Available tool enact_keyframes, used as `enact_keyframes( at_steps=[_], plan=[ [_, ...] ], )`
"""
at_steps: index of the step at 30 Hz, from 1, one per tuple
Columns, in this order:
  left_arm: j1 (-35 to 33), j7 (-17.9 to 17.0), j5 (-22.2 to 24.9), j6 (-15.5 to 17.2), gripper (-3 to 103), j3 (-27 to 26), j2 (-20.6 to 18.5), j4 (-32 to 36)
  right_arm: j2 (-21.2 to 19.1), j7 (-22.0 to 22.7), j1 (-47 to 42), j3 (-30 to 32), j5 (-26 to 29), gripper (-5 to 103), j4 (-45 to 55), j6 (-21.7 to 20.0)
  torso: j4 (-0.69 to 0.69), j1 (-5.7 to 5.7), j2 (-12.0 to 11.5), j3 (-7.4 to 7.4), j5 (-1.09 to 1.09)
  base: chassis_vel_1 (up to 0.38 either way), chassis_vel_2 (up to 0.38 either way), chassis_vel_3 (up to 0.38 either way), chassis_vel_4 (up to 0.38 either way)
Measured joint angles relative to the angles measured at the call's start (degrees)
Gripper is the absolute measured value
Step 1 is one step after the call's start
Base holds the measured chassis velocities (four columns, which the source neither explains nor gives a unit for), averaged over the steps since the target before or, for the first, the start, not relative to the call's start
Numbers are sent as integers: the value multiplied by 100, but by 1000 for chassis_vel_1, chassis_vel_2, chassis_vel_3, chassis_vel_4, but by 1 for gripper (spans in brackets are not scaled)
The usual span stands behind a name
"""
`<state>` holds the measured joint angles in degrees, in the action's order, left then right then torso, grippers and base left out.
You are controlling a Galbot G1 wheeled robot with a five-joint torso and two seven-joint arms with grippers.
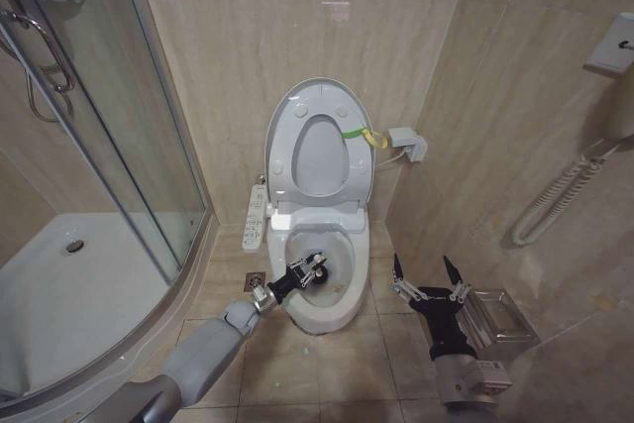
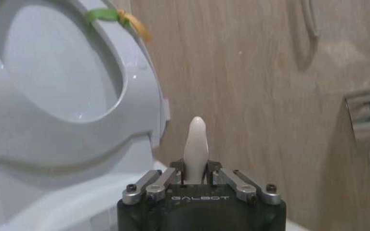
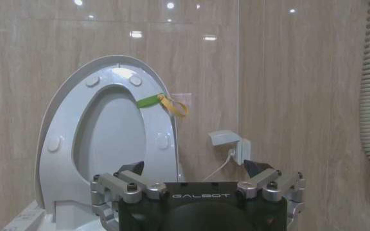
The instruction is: Open the toilet lid, clean the toilet bowl with a toilet brush, close the toilet lid, and flush.
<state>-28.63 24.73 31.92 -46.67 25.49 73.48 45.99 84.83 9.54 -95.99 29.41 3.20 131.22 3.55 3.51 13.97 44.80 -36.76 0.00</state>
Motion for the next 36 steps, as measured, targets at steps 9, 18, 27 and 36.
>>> enact_keyframes(
  at_steps=[9,18,27,36],
  plan=[
    [28,-319,177,155,22,127,-47,1093,0,0,0,0,0,100,0,0,2,0,0,0,1,0,0,0,0],
    [79,-228,218,93,22,275,177,699,0,0,0,0,0,100,-1,0,0,0,1,0,2,0,0,0,0],
    [118,47,185,-9,22,195,339,-67,0,0,0,0,0,100,0,0,-1,0,1,0,1,0,0,0,0],
    [100,-137,244,37,22,274,258,697,0,0,0,0,0,100,0,0,2,0,1,0,1,0,0,0,0]
  ],
)
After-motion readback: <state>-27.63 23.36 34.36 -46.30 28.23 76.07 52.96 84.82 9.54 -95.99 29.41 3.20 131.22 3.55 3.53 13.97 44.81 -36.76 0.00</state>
